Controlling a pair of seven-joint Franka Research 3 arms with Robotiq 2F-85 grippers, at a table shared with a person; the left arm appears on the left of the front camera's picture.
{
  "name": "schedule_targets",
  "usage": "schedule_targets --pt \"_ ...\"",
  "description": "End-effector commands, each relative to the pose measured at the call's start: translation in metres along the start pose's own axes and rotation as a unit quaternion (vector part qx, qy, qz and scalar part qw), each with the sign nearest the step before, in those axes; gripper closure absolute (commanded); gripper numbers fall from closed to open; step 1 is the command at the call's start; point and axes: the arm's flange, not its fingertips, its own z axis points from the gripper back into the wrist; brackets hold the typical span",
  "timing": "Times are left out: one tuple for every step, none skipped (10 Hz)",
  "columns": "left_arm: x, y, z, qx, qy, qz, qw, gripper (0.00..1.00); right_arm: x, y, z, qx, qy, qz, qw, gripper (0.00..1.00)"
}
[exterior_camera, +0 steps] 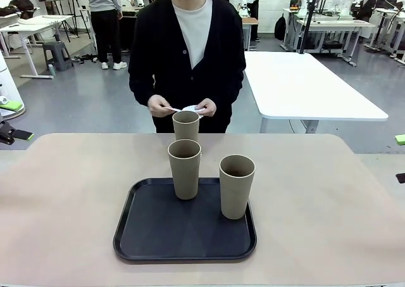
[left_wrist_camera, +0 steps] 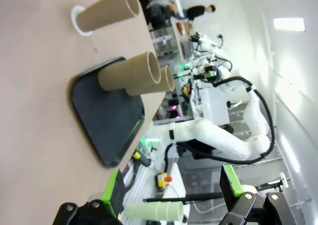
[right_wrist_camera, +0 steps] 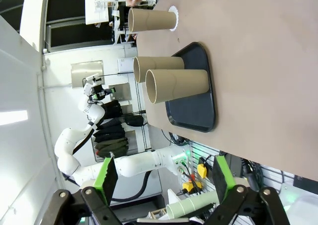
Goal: Place coasters on the table and set cups on them.
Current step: Take one Reusable plastic cup from the Flat Tray and place it on a coaster set by the human.
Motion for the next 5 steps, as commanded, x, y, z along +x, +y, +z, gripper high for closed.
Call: schedule_targets --pt "-0.0012 -0.0011 0.0100 -0.004 -0.016 -0.002 1.000 0.00 0.0007 0.0010 0.0000 0.010 0.000 0.005 1.000 0.00" --pt "-0.0012 -0.0011 0.0100 -0.004 -0.016 -0.002 1.000 0.00 0.0007 0.0010 0.0000 0.010 0.000 0.005 1.000 0.00" --pt "-0.0012 -0.0011 0.0100 -0.004 -0.016 -0.002 1.000 0.00 0.0007 0.0010 0.0000 0.010 0.000 0.005 1.000 0.00" --pt "-0.0012 -0.0011 0.0100 -0.004 -0.016 -0.002 1.000 0.00 0.0007 0.0010 0.0000 0.010 0.000 0.005 1.000 0.00" --pt "-0.0012 -0.0011 0.0100 -0.004 -0.016 -0.002 1.000 0.00 0.0007 0.0010 0.0000 0.010 0.000 0.005 1.000 0.00"
